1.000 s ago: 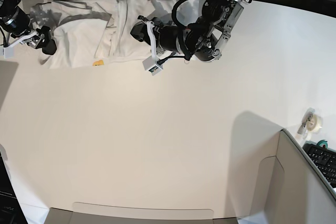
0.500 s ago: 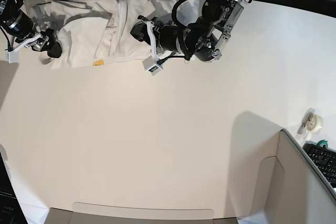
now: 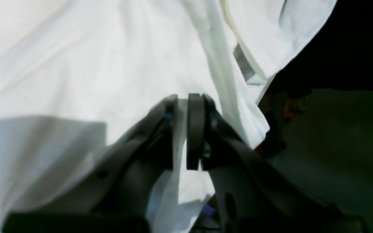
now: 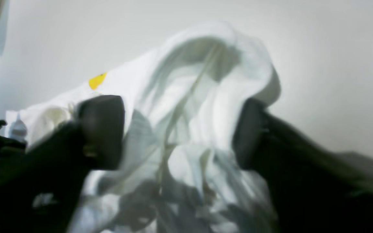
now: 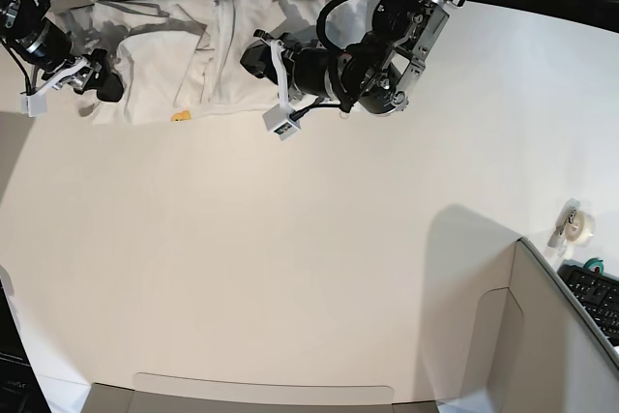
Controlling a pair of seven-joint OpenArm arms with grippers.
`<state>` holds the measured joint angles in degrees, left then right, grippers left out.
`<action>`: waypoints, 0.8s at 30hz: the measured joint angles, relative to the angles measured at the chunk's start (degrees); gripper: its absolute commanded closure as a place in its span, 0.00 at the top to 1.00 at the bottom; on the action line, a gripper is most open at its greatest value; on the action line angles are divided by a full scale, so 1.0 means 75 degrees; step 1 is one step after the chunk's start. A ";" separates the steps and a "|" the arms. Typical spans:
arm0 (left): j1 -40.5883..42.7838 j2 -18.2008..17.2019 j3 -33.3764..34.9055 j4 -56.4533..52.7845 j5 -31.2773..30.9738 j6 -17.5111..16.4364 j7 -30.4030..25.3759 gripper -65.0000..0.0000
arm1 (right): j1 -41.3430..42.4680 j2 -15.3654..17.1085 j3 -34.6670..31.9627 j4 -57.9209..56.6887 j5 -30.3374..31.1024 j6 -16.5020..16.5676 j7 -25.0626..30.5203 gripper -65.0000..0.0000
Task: Layout the t-shirt on the table in an organized manner, then fold the t-shirt properly
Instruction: 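Press and smooth the folded layers with both grippers, then release the shirt and move the right gripper to the strip's other end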
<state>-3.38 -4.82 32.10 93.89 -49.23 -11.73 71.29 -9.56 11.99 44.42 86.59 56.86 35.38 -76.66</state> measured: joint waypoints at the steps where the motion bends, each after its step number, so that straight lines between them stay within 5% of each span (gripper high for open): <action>1: 0.0000 0.0000 0.0000 0.0000 0.0000 0.0000 0.0000 0.06 | -0.0015 -0.0003 0.0000 -0.0023 0.0003 0.0000 -0.0003 0.40; 6: 0.0003 -0.0050 0.0000 0.0020 -0.0003 0.0000 -0.0020 0.05 | -0.0041 -0.0085 0.0000 -0.0047 -0.0157 -0.0003 -0.0154 0.05; 12: 0.0143 -0.0950 -0.0189 0.1236 -0.0006 0.0017 0.0000 0.06 | 0.0009 -0.0082 0.0026 -0.0055 -0.0189 -0.0003 -0.0227 0.03; 24: 0.1478 -0.1920 -0.2430 0.1670 0.0006 -0.0032 -0.0119 0.05 | 0.0259 -0.0085 0.0918 -0.0114 -0.0478 -0.0009 -0.0414 0.02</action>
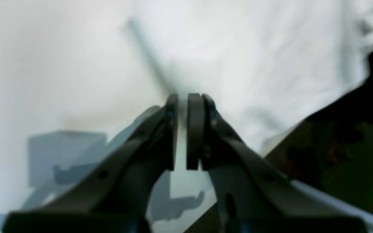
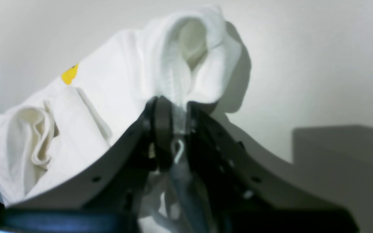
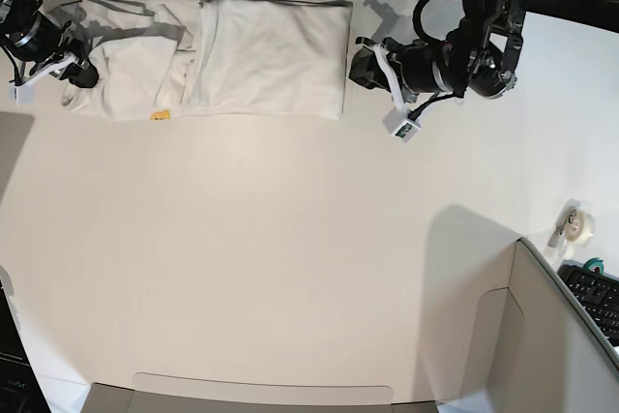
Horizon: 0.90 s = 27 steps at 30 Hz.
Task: Layout the t-shirt on the table in an organized manner, then fold the t-shirt properly
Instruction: 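Release the shirt and move the right gripper to the strip's other end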
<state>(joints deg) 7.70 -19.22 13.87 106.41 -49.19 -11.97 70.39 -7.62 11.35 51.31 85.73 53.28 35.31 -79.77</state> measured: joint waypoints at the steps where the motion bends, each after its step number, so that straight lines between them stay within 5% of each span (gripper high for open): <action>1: 0.0085 -0.0055 -0.0015 0.0000 -0.0012 -0.0003 -0.0169 0.06 | -0.0003 0.0000 0.0000 0.0000 0.0003 0.0000 -0.0003 0.00; 17: 0.0583 -0.0213 0.0003 -0.0026 -0.0058 -0.0003 -0.0396 0.06 | -0.0242 -0.0318 -0.0265 0.1291 0.0766 -0.0032 -0.0090 0.00; 27: 0.0600 -0.0213 0.0006 -0.0076 -0.0047 -0.0003 -0.0405 0.06 | -0.0612 -0.0752 -0.1932 0.3389 0.0886 -0.0055 -0.0082 0.00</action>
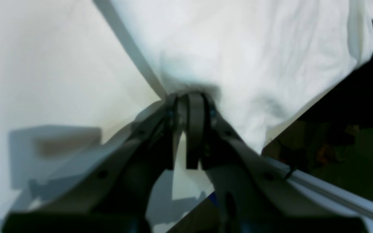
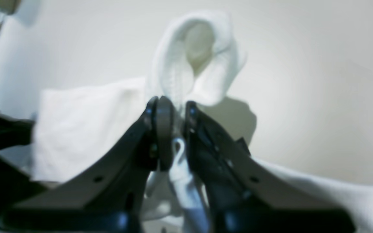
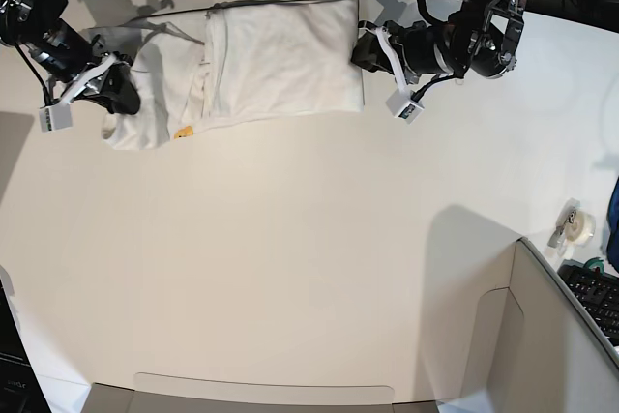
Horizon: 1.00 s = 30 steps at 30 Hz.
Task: Layout the t-shirt on the table in an organized manner, then fold the t-shirt properly
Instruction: 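Release the shirt and move the right gripper to the strip's other end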
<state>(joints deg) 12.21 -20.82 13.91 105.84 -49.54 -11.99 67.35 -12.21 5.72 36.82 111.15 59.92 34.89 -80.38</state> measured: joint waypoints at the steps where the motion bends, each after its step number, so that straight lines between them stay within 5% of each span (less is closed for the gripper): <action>1: 0.0000 -0.0003 0.0000 -0.0087 -0.0012 0.0000 0.0000 0.06 | 0.0000 -0.0064 -0.0227 0.0015 -0.0070 0.0003 -0.0009 0.00; 10: -0.0023 0.0023 0.0000 -0.0323 -0.0015 0.0003 -0.0020 0.06 | 0.0350 -0.0898 -0.1813 0.0000 -0.1072 0.0003 -0.0020 0.00; 19: -0.0041 0.0070 0.0000 -0.0326 -0.0009 0.0012 -0.0012 0.06 | 0.0484 -0.0874 -0.3724 0.0000 -0.1250 -0.0006 0.0586 0.00; 30: -0.0047 0.0254 0.0000 -0.0423 -0.0012 0.0032 -0.0017 0.06 | 0.0836 -0.0787 -0.4363 -0.0627 -0.1408 -0.0029 0.0621 0.00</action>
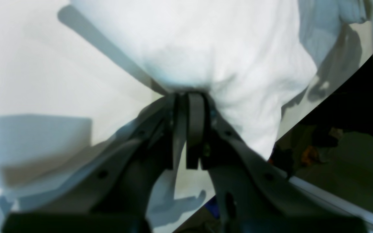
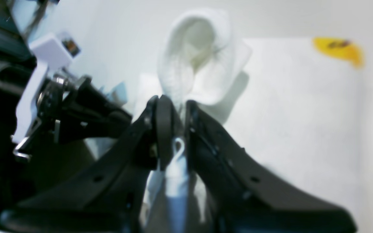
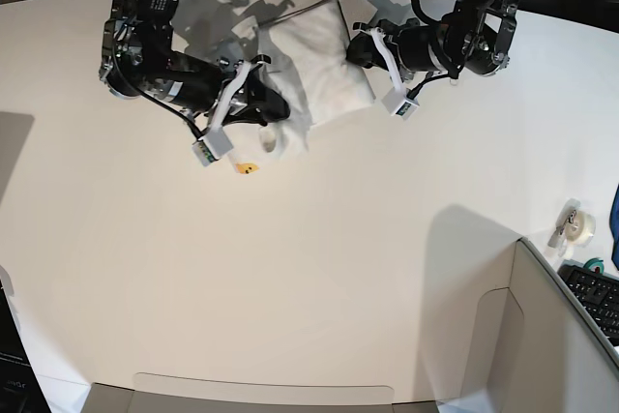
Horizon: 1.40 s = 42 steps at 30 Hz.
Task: Layout the t-shirt on the table in an organized manner, then fold the t-shirt properly
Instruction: 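Release the shirt and move the right gripper to the strip's other end, then fold the remaining end over the bundle with the right gripper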
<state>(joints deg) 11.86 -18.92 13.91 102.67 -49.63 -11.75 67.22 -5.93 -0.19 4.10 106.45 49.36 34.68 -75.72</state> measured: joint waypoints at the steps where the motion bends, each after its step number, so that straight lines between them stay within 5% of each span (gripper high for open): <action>1: 0.0000 0.0023 0.0000 0.0000 0.0000 0.0000 0.0000 0.06 | 0.0052 0.0023 -0.0137 -0.0131 -0.0012 0.0000 -0.0020 0.00; 23: -0.0175 0.0259 0.0000 -0.0023 0.0029 0.0003 0.0020 0.06 | 0.1204 0.0067 -0.1431 -0.1900 -0.0017 -0.0006 0.0105 0.00; 34: -0.0425 0.0259 0.0003 -0.0038 0.0052 0.0026 0.0017 0.06 | 0.1343 0.0082 -0.1708 -0.1955 0.0006 -0.0023 0.0096 0.50; 42: -0.0525 0.0254 0.0000 -0.0577 -0.0096 -0.0050 -0.0017 0.06 | 0.1352 0.0085 -0.1708 -0.1746 0.0035 -0.0003 0.0041 0.57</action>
<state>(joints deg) 7.92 -17.02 13.91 98.35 -50.35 -12.12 67.09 4.21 0.45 -8.71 93.36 49.63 34.65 -75.42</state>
